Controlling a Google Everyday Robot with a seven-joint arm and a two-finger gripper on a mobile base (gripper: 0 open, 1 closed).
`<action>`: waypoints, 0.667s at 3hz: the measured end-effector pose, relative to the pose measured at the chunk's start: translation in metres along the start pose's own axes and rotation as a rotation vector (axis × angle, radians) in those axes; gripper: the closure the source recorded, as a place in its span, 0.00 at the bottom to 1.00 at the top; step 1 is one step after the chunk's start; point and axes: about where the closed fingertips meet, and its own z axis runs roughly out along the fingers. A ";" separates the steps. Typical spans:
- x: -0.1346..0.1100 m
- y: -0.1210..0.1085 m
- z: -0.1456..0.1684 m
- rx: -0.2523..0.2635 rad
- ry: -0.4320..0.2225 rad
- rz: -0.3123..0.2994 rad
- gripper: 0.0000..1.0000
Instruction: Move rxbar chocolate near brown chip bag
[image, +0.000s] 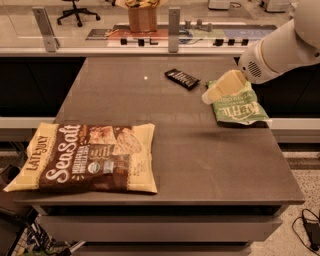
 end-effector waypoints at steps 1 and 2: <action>-0.007 -0.004 0.006 -0.025 -0.006 -0.009 0.00; -0.018 -0.002 0.023 -0.067 -0.023 -0.032 0.00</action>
Offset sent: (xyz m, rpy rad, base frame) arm 0.0405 0.0315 -0.0135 0.0545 0.0152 0.1265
